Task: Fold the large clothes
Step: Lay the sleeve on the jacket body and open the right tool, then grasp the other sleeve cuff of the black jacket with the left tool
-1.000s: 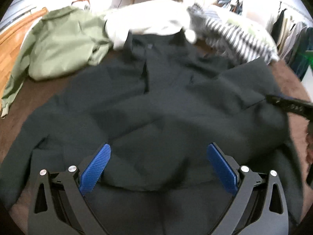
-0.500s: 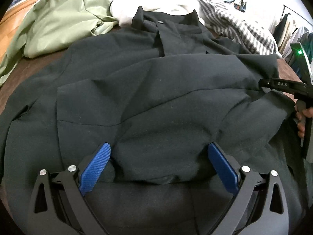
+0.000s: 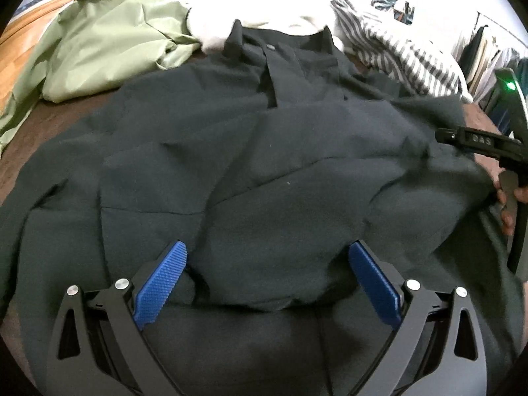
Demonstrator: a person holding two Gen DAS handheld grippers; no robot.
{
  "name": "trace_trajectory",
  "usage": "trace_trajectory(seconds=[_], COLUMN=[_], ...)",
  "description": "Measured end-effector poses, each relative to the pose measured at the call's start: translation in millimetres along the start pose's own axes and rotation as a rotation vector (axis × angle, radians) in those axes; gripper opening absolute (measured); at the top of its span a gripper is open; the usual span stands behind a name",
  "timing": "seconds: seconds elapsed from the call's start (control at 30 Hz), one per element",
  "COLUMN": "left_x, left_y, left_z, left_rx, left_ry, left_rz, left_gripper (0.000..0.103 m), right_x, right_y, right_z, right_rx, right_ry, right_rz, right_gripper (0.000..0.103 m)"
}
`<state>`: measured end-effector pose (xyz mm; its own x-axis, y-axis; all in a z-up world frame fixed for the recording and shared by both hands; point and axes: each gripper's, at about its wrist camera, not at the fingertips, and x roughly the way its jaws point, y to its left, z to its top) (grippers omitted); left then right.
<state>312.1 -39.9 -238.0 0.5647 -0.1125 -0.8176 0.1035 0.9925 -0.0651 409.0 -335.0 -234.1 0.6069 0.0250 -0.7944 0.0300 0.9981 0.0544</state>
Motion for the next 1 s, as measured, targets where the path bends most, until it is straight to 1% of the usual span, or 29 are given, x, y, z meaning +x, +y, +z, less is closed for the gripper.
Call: trace_trajectory(seconds=[0.07,0.17,0.27,0.3,0.37,0.43,0.53,0.67,0.87,1.0], left_x=[-21.5,-60.8,-97.4,-110.4,-131.3,-144.9,-170.5,-192.9,-216.8,-225.9], left_y=[7.4,28.0,62.3,78.1,106.7,133.4,180.6,231.4,305.3,346.2], left_z=[5.1,8.9,4.5,-0.2,-12.0,-25.1,-54.1,-88.2,-139.7,-165.4], left_rx=[-0.032,-0.075,-0.153,-0.188,-0.242,-0.286,-0.370,-0.455,-0.608,-0.704], left_ry=[-0.030,-0.086,-0.118,-0.127,-0.136,-0.121,-0.107,-0.088,-0.079,-0.079], left_rz=[-0.012,-0.016,0.004,0.021,0.072,0.113,0.185,0.255,0.353,0.381], left_gripper=[0.097,0.097,0.097,0.097,0.097,0.097,0.097,0.097,0.097,0.097], right_x=[-21.4,-53.8,-83.4,-92.5,-107.1,-118.6,-136.2,-153.4,-159.2,-152.0], right_y=[10.0,29.0,49.4,58.2,76.5,93.4,118.0,146.2,185.9,214.3], right_z=[2.2,3.1,0.6,-0.7,-3.0,-6.2,-14.1,-23.1,-30.9,-32.8], right_rx=[-0.020,-0.066,-0.094,-0.107,-0.142,-0.186,-0.238,-0.282,-0.271,-0.261], right_ry=[-0.028,-0.064,-0.088,-0.092,-0.087,-0.074,-0.070,-0.075,-0.061,-0.043], right_rz=[0.013,0.038,0.069,0.075,0.078,0.084,0.095,0.107,0.156,0.181], right_gripper=[0.092,0.092,0.093,0.093,0.093,0.093,0.093,0.093,0.093,0.093])
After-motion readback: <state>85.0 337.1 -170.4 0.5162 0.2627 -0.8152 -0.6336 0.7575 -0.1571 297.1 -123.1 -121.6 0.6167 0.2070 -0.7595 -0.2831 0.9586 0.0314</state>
